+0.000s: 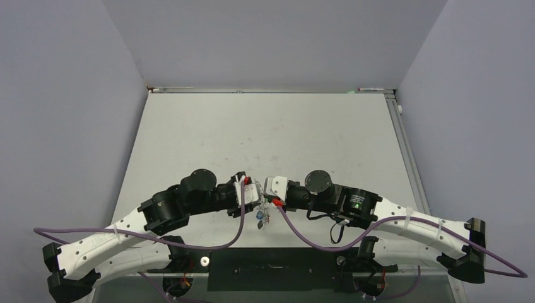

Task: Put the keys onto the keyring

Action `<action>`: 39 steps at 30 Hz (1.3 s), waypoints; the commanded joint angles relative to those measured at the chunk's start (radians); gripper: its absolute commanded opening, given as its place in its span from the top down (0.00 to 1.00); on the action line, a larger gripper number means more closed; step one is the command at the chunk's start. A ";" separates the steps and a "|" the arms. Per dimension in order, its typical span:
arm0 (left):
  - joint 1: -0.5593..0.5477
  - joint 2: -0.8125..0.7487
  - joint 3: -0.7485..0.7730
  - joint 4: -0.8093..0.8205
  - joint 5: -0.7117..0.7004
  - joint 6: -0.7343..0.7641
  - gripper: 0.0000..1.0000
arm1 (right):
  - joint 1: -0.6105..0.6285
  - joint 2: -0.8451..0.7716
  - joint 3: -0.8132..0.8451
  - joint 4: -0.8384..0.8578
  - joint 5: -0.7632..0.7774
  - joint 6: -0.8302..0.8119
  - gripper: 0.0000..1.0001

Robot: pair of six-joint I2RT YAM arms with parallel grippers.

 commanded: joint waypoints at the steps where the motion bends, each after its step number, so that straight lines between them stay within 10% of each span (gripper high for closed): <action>1: -0.014 -0.020 0.060 -0.011 -0.042 0.035 0.53 | 0.009 -0.029 0.031 0.059 -0.016 -0.010 0.95; 39: -0.046 0.010 -0.015 0.117 0.027 0.074 0.84 | 0.009 -0.018 0.015 0.095 -0.084 -0.005 0.95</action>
